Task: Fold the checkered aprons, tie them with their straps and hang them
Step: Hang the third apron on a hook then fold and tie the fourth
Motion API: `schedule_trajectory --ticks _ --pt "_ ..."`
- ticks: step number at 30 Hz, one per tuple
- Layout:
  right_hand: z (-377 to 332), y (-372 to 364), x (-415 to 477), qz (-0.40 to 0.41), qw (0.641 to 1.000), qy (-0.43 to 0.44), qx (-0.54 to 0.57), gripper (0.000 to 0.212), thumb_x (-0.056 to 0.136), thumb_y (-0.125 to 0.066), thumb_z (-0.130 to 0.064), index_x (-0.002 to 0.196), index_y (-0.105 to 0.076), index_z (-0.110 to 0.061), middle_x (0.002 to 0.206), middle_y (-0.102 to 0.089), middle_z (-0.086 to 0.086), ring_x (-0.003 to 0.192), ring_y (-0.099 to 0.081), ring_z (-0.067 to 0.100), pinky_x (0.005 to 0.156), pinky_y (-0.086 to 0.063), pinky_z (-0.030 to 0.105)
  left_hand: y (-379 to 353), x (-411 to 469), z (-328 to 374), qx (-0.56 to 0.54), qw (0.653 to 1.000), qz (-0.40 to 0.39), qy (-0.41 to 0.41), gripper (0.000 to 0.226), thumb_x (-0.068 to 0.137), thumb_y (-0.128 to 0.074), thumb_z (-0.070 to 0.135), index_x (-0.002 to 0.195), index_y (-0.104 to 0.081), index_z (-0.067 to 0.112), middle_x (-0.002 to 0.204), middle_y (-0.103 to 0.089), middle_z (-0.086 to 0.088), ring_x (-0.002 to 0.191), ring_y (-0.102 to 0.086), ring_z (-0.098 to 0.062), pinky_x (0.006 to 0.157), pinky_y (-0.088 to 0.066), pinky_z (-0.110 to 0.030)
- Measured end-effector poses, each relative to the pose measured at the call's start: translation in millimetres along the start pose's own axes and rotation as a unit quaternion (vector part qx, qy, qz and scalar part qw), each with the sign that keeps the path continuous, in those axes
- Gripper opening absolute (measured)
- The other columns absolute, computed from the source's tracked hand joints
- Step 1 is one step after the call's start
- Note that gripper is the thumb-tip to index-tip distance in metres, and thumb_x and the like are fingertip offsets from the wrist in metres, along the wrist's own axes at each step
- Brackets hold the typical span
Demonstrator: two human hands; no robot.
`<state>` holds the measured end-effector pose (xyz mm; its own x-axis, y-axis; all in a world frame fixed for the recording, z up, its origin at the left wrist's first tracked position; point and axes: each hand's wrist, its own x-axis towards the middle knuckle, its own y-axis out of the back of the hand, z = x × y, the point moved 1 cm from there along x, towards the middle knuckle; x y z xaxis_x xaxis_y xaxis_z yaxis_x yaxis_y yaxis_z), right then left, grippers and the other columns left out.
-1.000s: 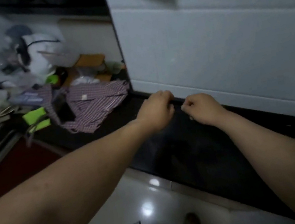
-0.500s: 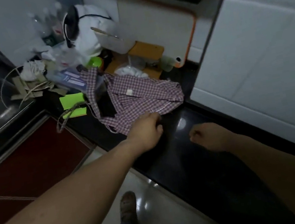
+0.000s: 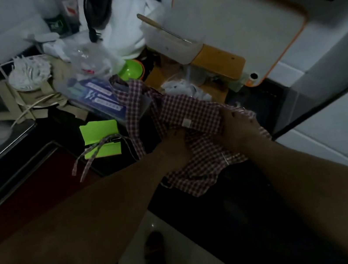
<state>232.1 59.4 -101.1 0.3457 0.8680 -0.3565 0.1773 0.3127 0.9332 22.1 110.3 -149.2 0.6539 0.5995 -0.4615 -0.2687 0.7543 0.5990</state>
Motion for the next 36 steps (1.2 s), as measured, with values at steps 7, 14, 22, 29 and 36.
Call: schedule_trajectory --ticks 7,14,22,29,36 --pt "3.4 -6.4 -16.7 0.137 0.966 0.023 0.217 0.031 0.105 -0.046 -0.024 0.126 -0.068 -0.015 0.122 -0.071 0.008 0.104 -0.064 0.027 0.081 -0.041 0.025 -0.2 17.9 -10.1 -0.195 0.98 0.032 0.004 0.075 0.095 -0.056 0.07 0.159 -0.039 0.033 0.161 -0.043 0.005 0.144 -0.044 -0.017 0.125 -0.029 -0.037" --pt "37.3 17.5 -66.6 0.031 0.911 -0.004 0.411 0.02 0.101 -0.055 -0.033 0.108 -0.072 -0.027 0.111 -0.075 -0.002 0.104 -0.069 0.021 0.099 -0.054 0.044 14.7 5.9 35.7 -0.405 0.914 0.025 -0.024 0.094 0.084 -0.081 0.052 0.161 -0.032 0.03 0.156 -0.046 0.006 0.14 -0.048 -0.019 0.12 -0.036 -0.039" --pt "48.1 -12.8 -118.7 -0.085 0.964 0.194 0.16 0.049 0.1 -0.052 -0.052 0.145 -0.059 -0.033 0.148 -0.054 -0.009 0.133 -0.052 0.013 0.118 -0.039 0.033 9.8 -4.2 92.1 -0.439 0.897 0.015 -0.034 0.023 0.103 -0.064 0.03 0.125 -0.064 0.035 0.133 -0.063 0.007 0.112 -0.062 -0.014 0.094 -0.051 -0.028" --pt "51.5 17.6 -141.6 -0.135 0.717 -0.108 0.675 0.031 0.1 -0.061 -0.048 0.099 -0.079 -0.023 0.1 -0.078 0.005 0.091 -0.073 0.023 0.085 -0.056 0.04 -46.9 -61.4 129.9 -0.055 0.974 0.012 -0.219 0.046 0.109 -0.052 0.031 0.154 -0.049 0.02 0.162 -0.044 0.001 0.148 -0.038 -0.012 0.125 -0.021 -0.022" --pt "122.8 -40.8 -170.9 -0.048 0.975 -0.003 0.217 0.017 0.098 -0.059 -0.036 0.09 -0.068 -0.024 0.103 -0.074 0.003 0.097 -0.068 0.024 0.077 -0.048 0.03 -100.1 -114.0 143.5 -0.054 0.984 0.071 -0.155 0.031 0.101 -0.06 0.052 0.086 -0.067 0.026 0.083 -0.068 0.012 0.079 -0.064 -0.007 0.074 -0.049 -0.028"
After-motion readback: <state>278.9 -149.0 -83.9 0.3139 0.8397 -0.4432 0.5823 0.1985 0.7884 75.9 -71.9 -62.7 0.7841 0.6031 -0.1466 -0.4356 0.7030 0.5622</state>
